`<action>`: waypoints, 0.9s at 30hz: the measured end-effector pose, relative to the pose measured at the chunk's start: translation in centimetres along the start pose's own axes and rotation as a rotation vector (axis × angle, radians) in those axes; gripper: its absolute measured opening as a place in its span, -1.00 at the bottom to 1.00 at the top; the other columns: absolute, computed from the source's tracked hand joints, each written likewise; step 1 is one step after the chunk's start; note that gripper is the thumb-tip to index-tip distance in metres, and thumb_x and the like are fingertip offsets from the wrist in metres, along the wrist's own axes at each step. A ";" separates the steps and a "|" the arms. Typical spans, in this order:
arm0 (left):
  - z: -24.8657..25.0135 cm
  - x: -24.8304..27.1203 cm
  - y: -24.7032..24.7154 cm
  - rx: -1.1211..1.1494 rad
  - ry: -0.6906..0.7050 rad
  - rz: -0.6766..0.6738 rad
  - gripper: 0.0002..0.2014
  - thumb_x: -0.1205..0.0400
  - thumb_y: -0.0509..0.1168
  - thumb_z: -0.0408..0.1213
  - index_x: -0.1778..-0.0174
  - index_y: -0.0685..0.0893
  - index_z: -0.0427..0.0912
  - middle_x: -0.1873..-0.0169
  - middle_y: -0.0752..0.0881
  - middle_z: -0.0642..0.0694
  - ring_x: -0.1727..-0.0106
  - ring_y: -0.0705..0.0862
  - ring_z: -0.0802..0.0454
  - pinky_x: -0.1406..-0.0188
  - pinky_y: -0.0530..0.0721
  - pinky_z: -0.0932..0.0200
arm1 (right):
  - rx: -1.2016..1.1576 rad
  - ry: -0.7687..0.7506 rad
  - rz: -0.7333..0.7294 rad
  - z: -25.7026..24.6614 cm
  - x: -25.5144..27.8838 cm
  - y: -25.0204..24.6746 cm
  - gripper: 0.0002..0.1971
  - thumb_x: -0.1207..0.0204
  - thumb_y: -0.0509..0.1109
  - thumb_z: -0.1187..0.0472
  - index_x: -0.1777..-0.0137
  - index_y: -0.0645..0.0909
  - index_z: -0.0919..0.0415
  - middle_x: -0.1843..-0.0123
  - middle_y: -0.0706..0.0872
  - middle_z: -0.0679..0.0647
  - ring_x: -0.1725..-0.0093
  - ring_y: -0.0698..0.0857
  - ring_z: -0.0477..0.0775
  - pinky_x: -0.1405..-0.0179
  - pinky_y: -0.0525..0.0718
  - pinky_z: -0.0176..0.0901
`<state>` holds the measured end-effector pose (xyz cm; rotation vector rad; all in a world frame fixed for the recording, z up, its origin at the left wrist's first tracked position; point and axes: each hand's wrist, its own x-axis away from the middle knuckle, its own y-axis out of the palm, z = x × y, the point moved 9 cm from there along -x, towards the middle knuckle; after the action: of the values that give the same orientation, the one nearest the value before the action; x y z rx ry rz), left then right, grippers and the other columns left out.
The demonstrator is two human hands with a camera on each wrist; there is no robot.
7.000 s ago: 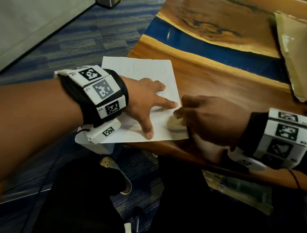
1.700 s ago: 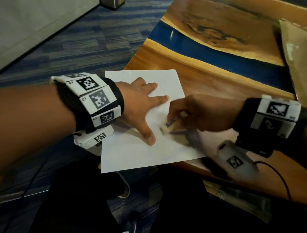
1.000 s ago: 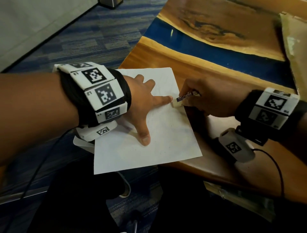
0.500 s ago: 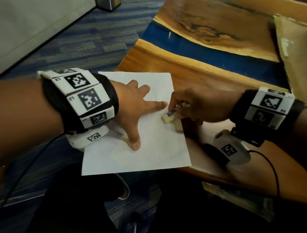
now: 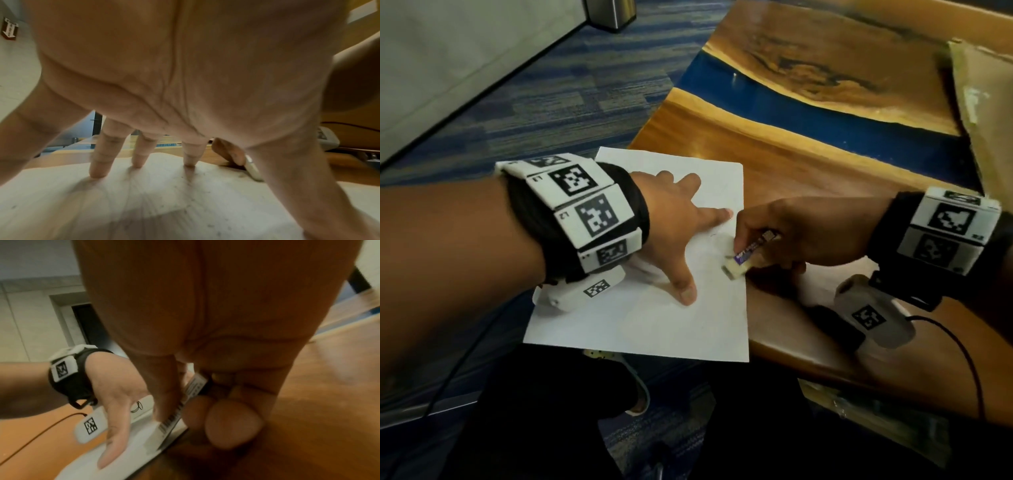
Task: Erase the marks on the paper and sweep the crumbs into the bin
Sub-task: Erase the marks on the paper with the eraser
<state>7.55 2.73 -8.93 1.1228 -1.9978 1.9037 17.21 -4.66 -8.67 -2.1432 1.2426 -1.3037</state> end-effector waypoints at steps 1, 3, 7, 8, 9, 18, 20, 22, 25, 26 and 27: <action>0.0 0.1 0.1 -0.004 0.003 -0.010 0.31 -0.13 0.40 0.64 -0.68 -0.24 0.45 -0.71 0.00 -0.11 -0.61 0.25 -0.31 -0.29 0.56 -0.25 | 0.001 -0.016 -0.006 -0.3 -0.2 0.0 -0.87 -0.67 0.39 0.09 -0.15 0.65 -0.15 0.10 0.71 -0.15 0.21 0.71 -0.10 0.27 0.70 -0.29; 0.2 0.0 0.0 -0.020 0.010 -0.017 0.32 -0.13 0.41 0.63 -0.68 -0.29 0.46 -0.77 -0.15 -0.04 -0.66 0.17 -0.33 -0.36 0.50 -0.30 | 0.032 0.019 0.147 0.4 -0.7 -2.1 -0.88 -0.66 0.40 0.08 -0.13 0.65 -0.15 0.11 0.72 -0.11 0.20 0.74 -0.05 0.28 0.70 -0.24; 0.2 -0.2 0.0 -0.044 0.014 -0.019 0.35 -0.13 0.39 0.65 -0.67 -0.34 0.45 -0.78 -0.21 0.01 -0.68 0.12 -0.33 -0.35 0.49 -0.32 | 0.078 -0.026 0.109 -0.6 -0.4 -1.2 -0.89 -0.67 0.39 0.10 -0.12 0.64 -0.16 0.10 0.71 -0.12 0.19 0.70 -0.17 0.31 0.63 -0.36; 0.1 -0.2 0.2 -0.043 0.017 -0.023 0.35 -0.12 0.39 0.65 -0.67 -0.35 0.45 -0.78 -0.23 0.02 -0.69 0.10 -0.33 -0.36 0.48 -0.32 | 0.058 -0.060 -0.023 -1.3 -0.1 0.7 -0.88 -0.68 0.39 0.12 -0.12 0.64 -0.16 0.06 0.71 -0.11 0.20 0.67 -0.23 0.30 0.61 -0.41; 0.1 -0.3 0.2 -0.044 0.019 -0.024 0.35 -0.12 0.38 0.66 -0.67 -0.36 0.45 -0.78 -0.24 0.02 -0.69 0.08 -0.33 -0.38 0.47 -0.33 | 0.018 -0.074 -0.126 -1.8 0.2 2.1 -0.87 -0.68 0.39 0.14 -0.12 0.65 -0.14 0.04 0.71 -0.10 0.22 0.65 -0.26 0.28 0.60 -0.46; 0.1 -0.5 0.4 -0.043 0.023 -0.024 0.36 -0.13 0.39 0.65 -0.67 -0.36 0.45 -0.78 -0.24 0.02 -0.71 0.04 -0.33 -0.42 0.43 -0.34 | 0.046 -0.078 -0.098 -1.7 0.4 1.9 -0.85 -0.69 0.37 0.14 -0.18 0.65 -0.10 0.01 0.71 -0.10 0.19 0.67 -0.17 0.29 0.61 -0.44; 0.1 -0.6 0.3 -0.041 0.023 -0.020 0.36 -0.12 0.38 0.66 -0.66 -0.37 0.45 -0.78 -0.23 0.02 -0.70 0.05 -0.33 -0.42 0.44 -0.35 | 0.051 -0.064 -0.022 -1.2 -0.2 0.6 -0.85 -0.69 0.37 0.14 -0.17 0.66 -0.12 0.02 0.69 -0.11 0.18 0.68 -0.14 0.33 0.62 -0.40; 0.1 -0.5 0.3 -0.039 0.022 -0.020 0.35 -0.12 0.37 0.66 -0.66 -0.37 0.46 -0.77 -0.23 0.02 -0.70 0.06 -0.32 -0.42 0.44 -0.35 | 0.099 0.069 0.212 0.1 -0.1 -3.1 -0.89 -0.67 0.37 0.06 -0.14 0.64 -0.15 0.05 0.67 -0.15 0.17 0.68 -0.13 0.33 0.57 -0.35; -0.1 -0.5 0.5 -0.031 0.025 -0.018 0.35 -0.11 0.37 0.66 -0.66 -0.35 0.47 -0.77 -0.24 0.03 -0.70 0.04 -0.32 -0.39 0.46 -0.34 | 0.121 0.002 0.152 -1.0 0.2 -1.6 -0.88 -0.69 0.35 0.08 -0.18 0.62 -0.11 0.07 0.67 -0.19 0.20 0.68 -0.32 0.34 0.57 -0.43; -0.1 -0.4 0.6 -0.024 0.028 -0.018 0.35 -0.11 0.37 0.66 -0.66 -0.35 0.47 -0.77 -0.25 0.03 -0.71 0.03 -0.32 -0.39 0.46 -0.34 | 0.093 -0.057 0.040 -2.1 0.3 0.3 -0.86 -0.70 0.35 0.13 -0.21 0.63 -0.06 0.02 0.67 -0.18 0.19 0.65 -0.43 0.30 0.58 -0.50; -0.1 -0.5 0.6 -0.019 0.031 -0.018 0.35 -0.11 0.38 0.66 -0.66 -0.35 0.47 -0.77 -0.25 0.03 -0.71 0.02 -0.32 -0.40 0.45 -0.34 | 0.064 -0.084 -0.047 -2.7 0.5 1.8 -0.84 -0.70 0.34 0.16 -0.22 0.63 -0.02 -0.02 0.68 -0.16 0.18 0.63 -0.49 0.26 0.56 -0.56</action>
<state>7.50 3.00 -9.68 1.0961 -1.9786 1.8777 14.15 -5.62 -8.17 -2.1708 1.1091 -1.2413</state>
